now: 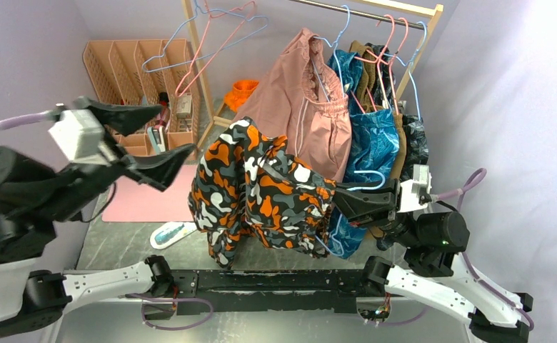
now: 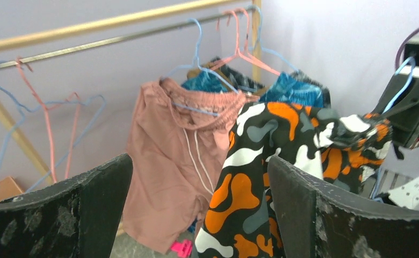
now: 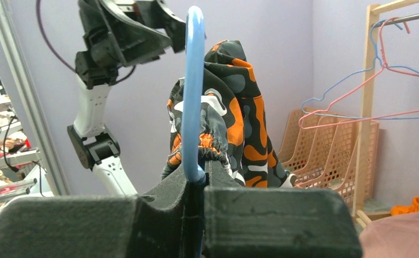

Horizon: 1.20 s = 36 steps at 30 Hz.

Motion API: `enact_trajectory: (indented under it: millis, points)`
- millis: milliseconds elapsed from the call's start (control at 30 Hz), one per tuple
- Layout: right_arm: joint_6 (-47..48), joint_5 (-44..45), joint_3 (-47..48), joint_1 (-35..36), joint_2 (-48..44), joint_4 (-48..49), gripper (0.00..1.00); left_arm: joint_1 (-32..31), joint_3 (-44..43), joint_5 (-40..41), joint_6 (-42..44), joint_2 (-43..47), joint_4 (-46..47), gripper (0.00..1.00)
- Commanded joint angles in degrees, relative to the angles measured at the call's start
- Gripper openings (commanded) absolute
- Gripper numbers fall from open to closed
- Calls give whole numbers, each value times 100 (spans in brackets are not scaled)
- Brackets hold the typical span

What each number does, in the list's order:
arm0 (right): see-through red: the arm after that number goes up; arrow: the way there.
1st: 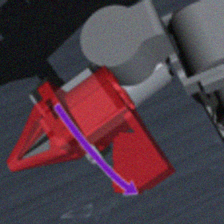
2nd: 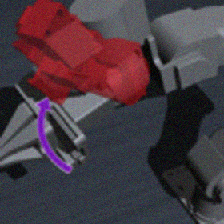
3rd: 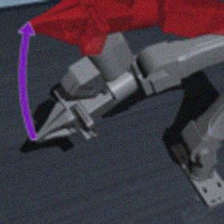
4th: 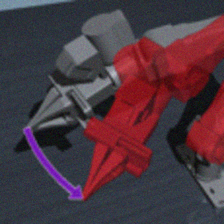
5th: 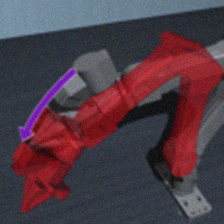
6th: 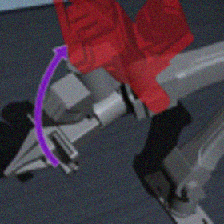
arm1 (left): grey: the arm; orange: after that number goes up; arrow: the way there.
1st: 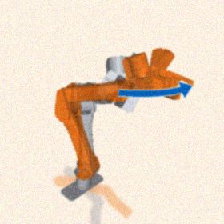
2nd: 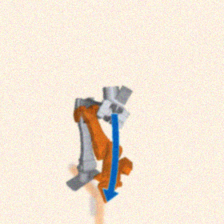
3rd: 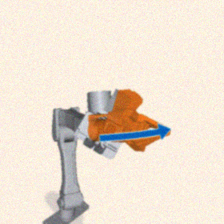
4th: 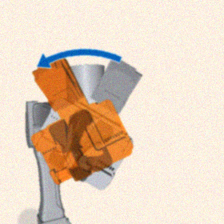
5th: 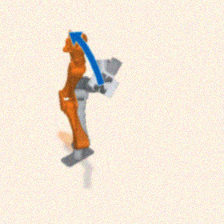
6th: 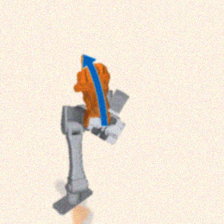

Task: Place the shorts on the hanger
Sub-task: Hang the shorts on the hanger.

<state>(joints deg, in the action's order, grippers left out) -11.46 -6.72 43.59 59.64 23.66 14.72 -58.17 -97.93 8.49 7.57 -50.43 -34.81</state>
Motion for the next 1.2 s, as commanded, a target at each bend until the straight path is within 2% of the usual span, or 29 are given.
enact_trajectory:
  millis: [0, 133, 233, 333, 467, 567, 800, 1000, 1167]
  points:
    - [159, 251, 44, 13, -62, 89, 0, 32, -345, -153, 120, 136, 48, 100]
    - [203, 307, -66, 14, 45, 169, 0, 34, -710, -1472, 100, -391, -143, 100]
    - [319, 304, -69, 15, 175, 98, 0, 34, -1167, -2305, 249, -1224, -814, 99]
    - [417, 364, -53, 13, 281, -78, 0, 34, -1280, -2531, 521, -1685, -1065, 99]
    - [459, 373, -59, 13, 296, -323, 0, 30, -993, -3022, 837, -1740, -749, 100]
    - [473, 235, -8, 16, 351, -505, 0, 34, -1080, -3424, 1145, -1959, -1013, 100]
    - [676, -17, 270, 15, 498, -1145, 0, -100, -949, -3490, 1575, -2300, -1616, 99]
    - [758, -177, 450, 19, 600, -1400, 0, -206, -619, -3348, 1726, -2321, -1797, 90]
    - [672, -292, 404, 17, 634, -1225, 0, -275, -533, -3237, 1734, -2328, -1861, 81]
